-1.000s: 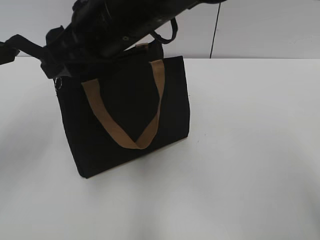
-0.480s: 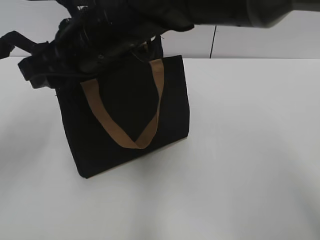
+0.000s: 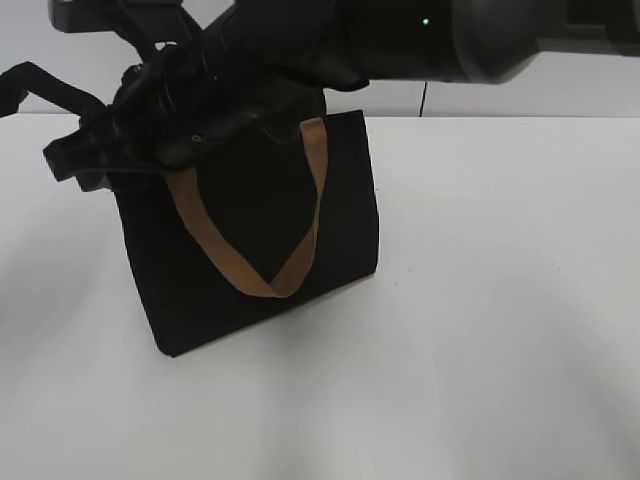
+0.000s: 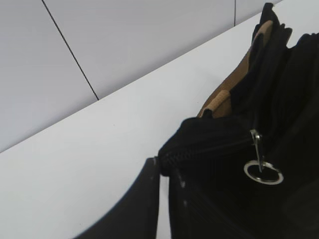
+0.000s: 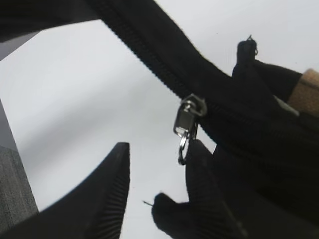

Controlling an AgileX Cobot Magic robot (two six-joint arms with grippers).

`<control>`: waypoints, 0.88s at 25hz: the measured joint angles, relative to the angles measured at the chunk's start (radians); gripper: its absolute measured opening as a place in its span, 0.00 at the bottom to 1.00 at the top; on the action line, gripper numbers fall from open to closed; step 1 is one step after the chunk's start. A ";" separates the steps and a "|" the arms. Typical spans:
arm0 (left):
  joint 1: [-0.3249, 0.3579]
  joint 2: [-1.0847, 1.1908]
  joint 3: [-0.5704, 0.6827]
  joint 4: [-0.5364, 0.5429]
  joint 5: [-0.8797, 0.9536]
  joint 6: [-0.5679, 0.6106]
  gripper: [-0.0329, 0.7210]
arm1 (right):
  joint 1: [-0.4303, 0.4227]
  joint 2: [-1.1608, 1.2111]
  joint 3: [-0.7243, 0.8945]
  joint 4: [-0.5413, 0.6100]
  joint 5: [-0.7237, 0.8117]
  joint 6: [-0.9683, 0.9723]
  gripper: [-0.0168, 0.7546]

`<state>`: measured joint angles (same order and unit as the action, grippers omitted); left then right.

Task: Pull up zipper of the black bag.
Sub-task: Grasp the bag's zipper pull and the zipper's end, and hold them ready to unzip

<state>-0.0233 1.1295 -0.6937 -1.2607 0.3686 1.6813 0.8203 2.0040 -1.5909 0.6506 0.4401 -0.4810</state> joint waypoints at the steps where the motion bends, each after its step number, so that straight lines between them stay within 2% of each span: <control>1: 0.000 0.000 0.000 0.000 0.000 0.000 0.07 | 0.000 0.004 0.000 0.000 -0.001 0.001 0.40; 15: 0.000 0.000 0.000 0.000 -0.003 0.000 0.07 | 0.000 0.008 0.000 0.002 -0.101 0.015 0.37; 17: 0.000 0.000 0.000 0.000 -0.003 0.000 0.07 | 0.000 0.008 0.000 0.002 -0.103 0.016 0.31; 22: 0.000 0.000 0.000 0.000 -0.003 0.000 0.07 | 0.000 0.008 0.000 0.001 -0.097 0.016 0.03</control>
<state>-0.0233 1.1295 -0.6937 -1.2607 0.3656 1.6813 0.8203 2.0121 -1.5909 0.6517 0.3429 -0.4654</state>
